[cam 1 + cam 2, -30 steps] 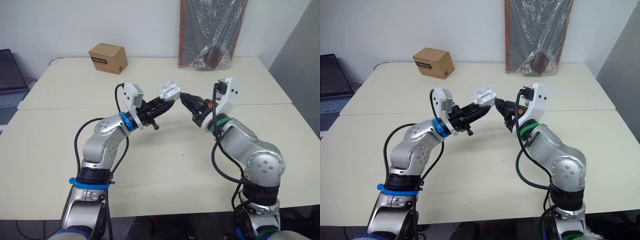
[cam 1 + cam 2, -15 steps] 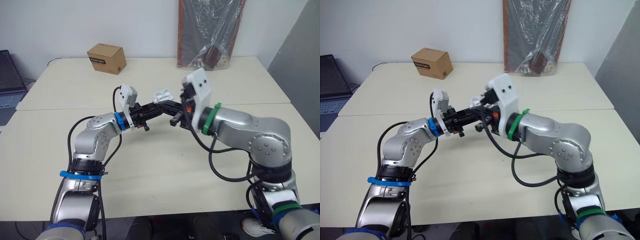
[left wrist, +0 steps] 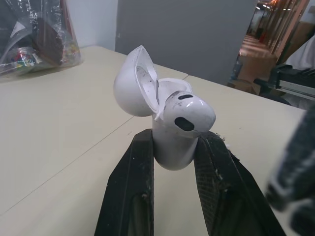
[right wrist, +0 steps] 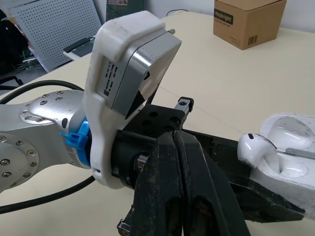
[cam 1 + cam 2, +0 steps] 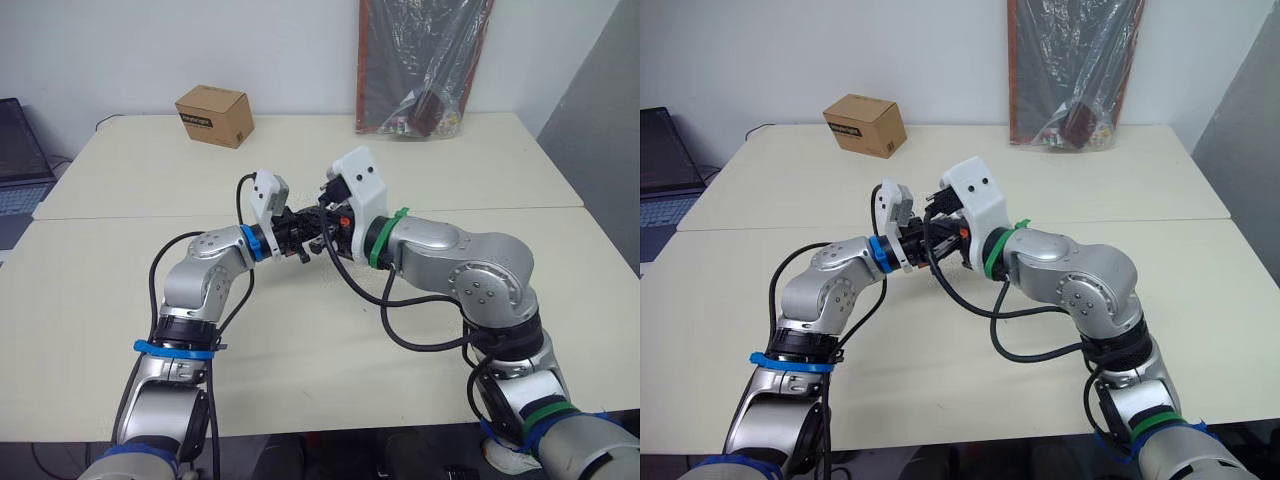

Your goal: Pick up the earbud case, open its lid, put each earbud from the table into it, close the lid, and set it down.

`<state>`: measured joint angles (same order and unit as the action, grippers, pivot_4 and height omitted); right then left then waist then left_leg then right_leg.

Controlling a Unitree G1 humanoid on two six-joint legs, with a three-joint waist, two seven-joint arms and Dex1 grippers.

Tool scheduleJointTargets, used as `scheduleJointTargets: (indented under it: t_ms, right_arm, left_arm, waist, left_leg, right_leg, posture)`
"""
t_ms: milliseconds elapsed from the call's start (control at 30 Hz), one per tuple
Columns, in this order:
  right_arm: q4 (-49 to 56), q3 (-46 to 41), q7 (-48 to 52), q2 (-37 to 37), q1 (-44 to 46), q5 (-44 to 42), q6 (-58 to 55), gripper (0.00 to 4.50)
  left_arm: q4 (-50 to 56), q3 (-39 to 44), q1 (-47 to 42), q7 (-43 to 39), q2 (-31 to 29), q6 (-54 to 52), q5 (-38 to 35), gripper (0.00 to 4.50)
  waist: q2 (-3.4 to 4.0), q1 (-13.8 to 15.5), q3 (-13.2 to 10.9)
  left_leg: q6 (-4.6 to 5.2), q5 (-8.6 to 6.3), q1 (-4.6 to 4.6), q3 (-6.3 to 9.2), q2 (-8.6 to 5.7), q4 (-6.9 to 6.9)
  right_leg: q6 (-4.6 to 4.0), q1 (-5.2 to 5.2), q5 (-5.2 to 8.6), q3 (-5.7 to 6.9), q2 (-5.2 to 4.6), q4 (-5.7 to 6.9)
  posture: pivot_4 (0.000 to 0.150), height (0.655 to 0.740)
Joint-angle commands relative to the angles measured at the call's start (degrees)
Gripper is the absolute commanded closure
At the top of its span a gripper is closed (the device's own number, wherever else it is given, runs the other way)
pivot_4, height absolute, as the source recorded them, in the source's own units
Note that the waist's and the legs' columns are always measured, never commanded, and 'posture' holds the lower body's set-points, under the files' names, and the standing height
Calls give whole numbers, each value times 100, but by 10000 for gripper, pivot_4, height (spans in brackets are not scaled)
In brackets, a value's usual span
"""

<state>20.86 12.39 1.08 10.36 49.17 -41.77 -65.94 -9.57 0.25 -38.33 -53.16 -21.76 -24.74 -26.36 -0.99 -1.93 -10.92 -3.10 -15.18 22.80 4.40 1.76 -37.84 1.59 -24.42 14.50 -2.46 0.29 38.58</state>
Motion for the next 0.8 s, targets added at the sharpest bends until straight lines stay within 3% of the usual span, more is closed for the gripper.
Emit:
scheduleJointTargets:
  t_ms: [33, 400, 800]
  right_arm:
    - [-4, -169, -7, -102, 103, 208, -19, 44666]
    - [-93, -376, 42, -203, -27, 742, -121, 44666]
    - [375, -598, 239, -137, -352, 709, -452, 44666]
  left_arm:
    - [259, 59, -39, -23, 4, -6, -97, 37087]
    - [298, 123, -47, -32, 10, -52, -170, 37087]
    - [160, 192, -104, -61, -38, -7, -170, 37087]
  waist:
    - [0, 0, 0]
    - [0, -1, 0]
    - [0, -2, 0]
  left_leg:
    - [0, 0, -1, 0, 0, 0]
    - [0, 0, 0, 0, 0, 0]
    - [0, 0, -1, 0, 0, 0]
  right_leg:
    - [0, 0, 0, 0, 0, 0]
    - [-1, 0, 0, 0, 0, 1]
    - [-1, 0, -1, 0, 0, 2]
  posture:
    - [1500, 7400]
    - [1500, 7400]
    - [1500, 7400]
